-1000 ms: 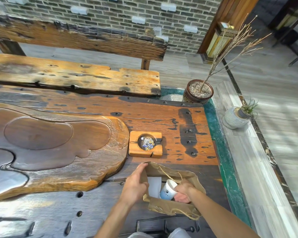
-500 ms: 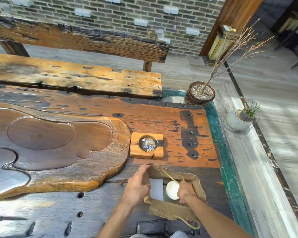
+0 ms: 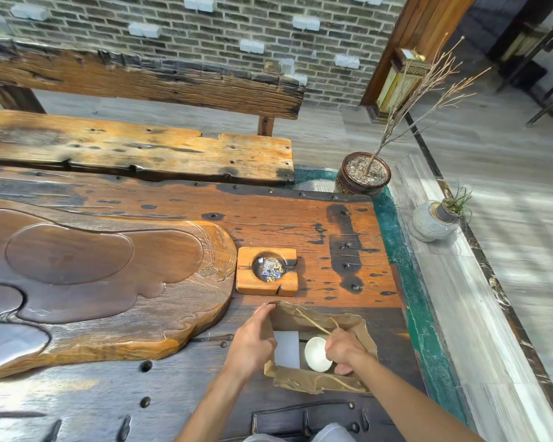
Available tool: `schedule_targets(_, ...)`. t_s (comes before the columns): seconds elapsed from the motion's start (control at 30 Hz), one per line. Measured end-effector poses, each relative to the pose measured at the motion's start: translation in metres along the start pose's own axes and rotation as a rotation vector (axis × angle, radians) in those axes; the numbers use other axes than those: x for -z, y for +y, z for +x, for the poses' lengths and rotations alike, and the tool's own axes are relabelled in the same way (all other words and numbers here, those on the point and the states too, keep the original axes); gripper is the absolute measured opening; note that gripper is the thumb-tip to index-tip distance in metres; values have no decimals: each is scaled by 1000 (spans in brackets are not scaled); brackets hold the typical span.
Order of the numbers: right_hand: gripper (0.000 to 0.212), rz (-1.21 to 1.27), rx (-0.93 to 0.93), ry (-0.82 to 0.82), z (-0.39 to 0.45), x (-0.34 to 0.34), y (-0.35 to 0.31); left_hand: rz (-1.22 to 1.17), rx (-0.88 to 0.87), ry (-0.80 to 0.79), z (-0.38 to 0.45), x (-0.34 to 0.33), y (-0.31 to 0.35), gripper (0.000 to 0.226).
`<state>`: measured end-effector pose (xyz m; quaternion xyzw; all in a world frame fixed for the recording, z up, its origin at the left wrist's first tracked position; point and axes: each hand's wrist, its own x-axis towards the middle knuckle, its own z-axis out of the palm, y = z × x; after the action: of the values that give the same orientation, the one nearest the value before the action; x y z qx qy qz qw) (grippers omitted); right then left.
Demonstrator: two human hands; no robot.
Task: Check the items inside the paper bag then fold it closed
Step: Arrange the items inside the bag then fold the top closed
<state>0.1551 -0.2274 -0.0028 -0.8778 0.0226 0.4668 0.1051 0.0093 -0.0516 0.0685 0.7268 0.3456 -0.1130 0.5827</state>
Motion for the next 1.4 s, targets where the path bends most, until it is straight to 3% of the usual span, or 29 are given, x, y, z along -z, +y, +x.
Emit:
schedule_targets(0.07, 9, -70, 92, -28, -15, 8, -5, 9, -14, -6, -1, -1, 1, 77)
schedule_targets(0.23, 37, -244, 323, -119, -59, 33, -13, 49, -56, -23, -4, -1, 3, 79)
schedule_targets(0.37, 39, -194, 412, -202, -108, 65, -11, 110, -86, -37, -7, 1, 4, 77)
schedule_targets(0.53, 26, -54, 484, -260, -138, 109, 9, 178, -137, -36, -10, 11, 8, 78)
schedule_targets(0.67, 24, 150, 506, -226, -137, 139, 27, 66, -116, -27, -6, 19, 8, 77)
schedule_targets(0.73, 23, 285, 488, -178, -124, 148, 36, -12, -61, 10, 1, 20, 3, 66)
schedule_targets(0.87, 26, 518, 383, 74, -80, 143, 53, -85, 65, 74, 17, 15, -10, 29)
schedule_targets(0.93, 32, 597, 293, 138, -60, 130, 58, -194, 174, 52, 22, 9, -14, 23)
schedule_targets(1.17, 65, 720, -40, -125, -18, 78, 64, -443, 457, -31, 34, -15, -26, 52)
schedule_targets(1.27, 64, 712, -81, -150, -6, 65, 63, -499, 476, -53, 37, -24, -28, 54)
schedule_targets(1.4, 89, 725, -86, -195, 65, 41, 96, -557, 493, -58, 41, -35, -26, 50)
